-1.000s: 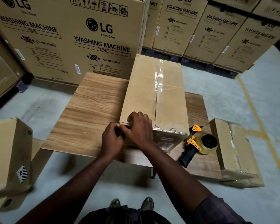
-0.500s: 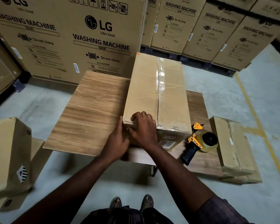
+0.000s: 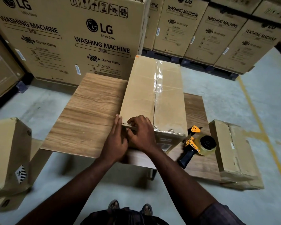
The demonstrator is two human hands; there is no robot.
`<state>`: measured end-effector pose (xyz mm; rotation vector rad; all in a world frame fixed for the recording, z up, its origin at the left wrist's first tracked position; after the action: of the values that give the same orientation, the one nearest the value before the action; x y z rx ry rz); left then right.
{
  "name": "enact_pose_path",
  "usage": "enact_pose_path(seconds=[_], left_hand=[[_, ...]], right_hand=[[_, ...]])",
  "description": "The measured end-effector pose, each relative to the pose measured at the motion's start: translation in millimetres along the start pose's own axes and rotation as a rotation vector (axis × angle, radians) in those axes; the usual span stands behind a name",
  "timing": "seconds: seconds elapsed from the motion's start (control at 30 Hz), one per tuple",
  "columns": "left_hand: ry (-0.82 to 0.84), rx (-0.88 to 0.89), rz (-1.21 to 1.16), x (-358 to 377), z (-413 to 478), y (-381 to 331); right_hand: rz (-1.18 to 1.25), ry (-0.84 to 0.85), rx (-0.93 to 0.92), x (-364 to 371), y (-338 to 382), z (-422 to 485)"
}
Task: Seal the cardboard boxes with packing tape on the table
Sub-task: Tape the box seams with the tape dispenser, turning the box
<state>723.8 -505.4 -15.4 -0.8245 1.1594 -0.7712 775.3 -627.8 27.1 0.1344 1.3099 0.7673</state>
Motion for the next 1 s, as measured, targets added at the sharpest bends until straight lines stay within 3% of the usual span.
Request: enact_pose_path(seconds=[0.1, 0.17, 0.23, 0.4, 0.57, 0.67, 0.8, 1.0], left_hand=[[-0.013, 0.148, 0.197, -7.9, 4.0, -22.2], [0.067, 0.257, 0.367, -3.8, 7.1, -29.4], [0.177, 0.242, 0.451, 3.2, 8.6, -22.2], [0.235, 0.216, 0.472, -1.7, 10.8, -13.8], [0.176, 0.214, 0.384, -7.5, 12.6, -20.1], [0.093, 0.157, 0.286, -8.9, 17.0, -24.1], [0.007, -0.025, 0.176, -5.0, 30.0, -21.8], [-0.119, -0.387, -0.149, -10.1, 42.9, -9.0]], right_hand=[[0.067, -0.044, 0.008, -6.2, -1.1, -7.0], [0.026, -0.041, 0.013, -6.3, 3.5, -12.4], [-0.085, 0.012, -0.035, -0.2, 9.6, -22.4], [-0.327, 0.201, -0.138, 1.8, -11.0, -56.9], [-0.492, 0.135, 0.107, -52.1, -95.5, -78.8], [-0.551, 0.064, 0.286, -75.4, -121.4, -85.9], [-0.429, 0.050, 0.465, -62.8, -111.1, -76.5], [-0.331, 0.044, 0.472, -55.1, -106.6, -65.7]])
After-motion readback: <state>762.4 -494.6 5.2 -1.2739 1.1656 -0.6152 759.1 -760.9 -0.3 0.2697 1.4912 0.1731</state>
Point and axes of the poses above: each hand's wrist, its own z-axis towards the middle knuckle, its own x-axis out of the palm, y = z × x, the point moved 7 cm from there along z, towards the middle knuckle, and after that the axes turned 8 degrees about -z, right-handed, at the moved point
